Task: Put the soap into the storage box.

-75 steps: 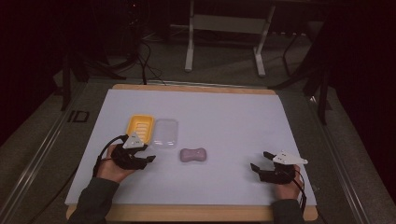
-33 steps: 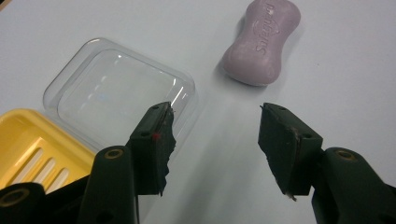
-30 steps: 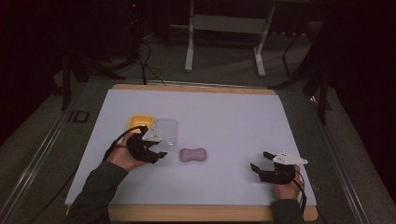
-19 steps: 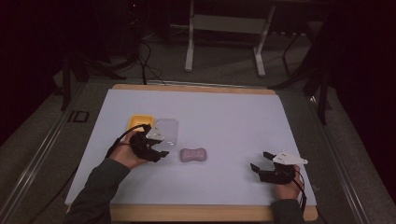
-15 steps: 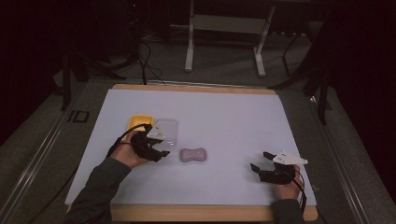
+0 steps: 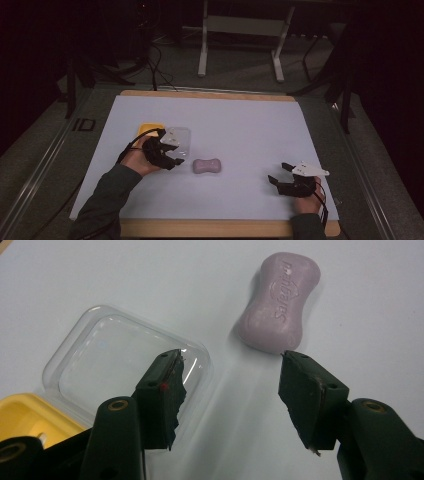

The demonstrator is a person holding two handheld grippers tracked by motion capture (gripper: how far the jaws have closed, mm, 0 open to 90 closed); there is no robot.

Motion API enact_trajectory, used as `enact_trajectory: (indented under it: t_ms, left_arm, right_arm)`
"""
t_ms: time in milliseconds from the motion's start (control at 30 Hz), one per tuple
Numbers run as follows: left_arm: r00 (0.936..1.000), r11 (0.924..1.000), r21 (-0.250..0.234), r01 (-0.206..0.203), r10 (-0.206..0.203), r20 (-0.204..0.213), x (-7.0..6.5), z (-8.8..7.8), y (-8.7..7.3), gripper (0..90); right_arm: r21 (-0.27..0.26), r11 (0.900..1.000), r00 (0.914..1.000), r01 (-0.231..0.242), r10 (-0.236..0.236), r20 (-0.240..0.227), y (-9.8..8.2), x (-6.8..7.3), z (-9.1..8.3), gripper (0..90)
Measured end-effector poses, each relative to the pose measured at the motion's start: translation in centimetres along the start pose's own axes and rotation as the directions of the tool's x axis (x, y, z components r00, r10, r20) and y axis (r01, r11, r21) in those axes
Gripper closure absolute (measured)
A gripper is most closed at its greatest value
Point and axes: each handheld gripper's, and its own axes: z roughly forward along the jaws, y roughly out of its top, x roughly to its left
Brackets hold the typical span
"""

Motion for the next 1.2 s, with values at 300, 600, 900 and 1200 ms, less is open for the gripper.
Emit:
enact_trajectory:
  t_ms: [300, 600, 900, 1200]
  left_arm:
    - [0.9998, 0.9998, 0.011, -0.015, 0.014, 0.014, 0.0, 0.4, 0.7, 43.6]
    - [0.9992, 0.9996, 0.019, -0.019, 0.018, 0.035, 0.1, 0.9, 1.1, 43.7]
    - [0.9984, 0.9987, 0.033, -0.039, 0.037, 0.043, 0.0, 1.2, 1.8, 43.5]
    - [0.9977, 0.9981, 0.043, -0.045, 0.043, 0.053, 0.0, 1.6, 2.2, 43.6]
  right_arm:
    - [0.001, 1.0, 1.0, -0.002, 0.002, -0.001, 0.0, 0.0, 0.0, 23.1]
    - [0.003, 1.0, 1.0, -0.001, 0.001, 0.0, 0.0, 0.0, 0.0, 23.1]
    - [0.001, 1.0, 1.0, 0.002, -0.002, -0.001, 0.0, 0.0, 0.0, 23.1]
    - [0.001, 1.0, 1.0, 0.003, -0.003, -0.001, 0.0, 0.0, 0.0, 23.1]
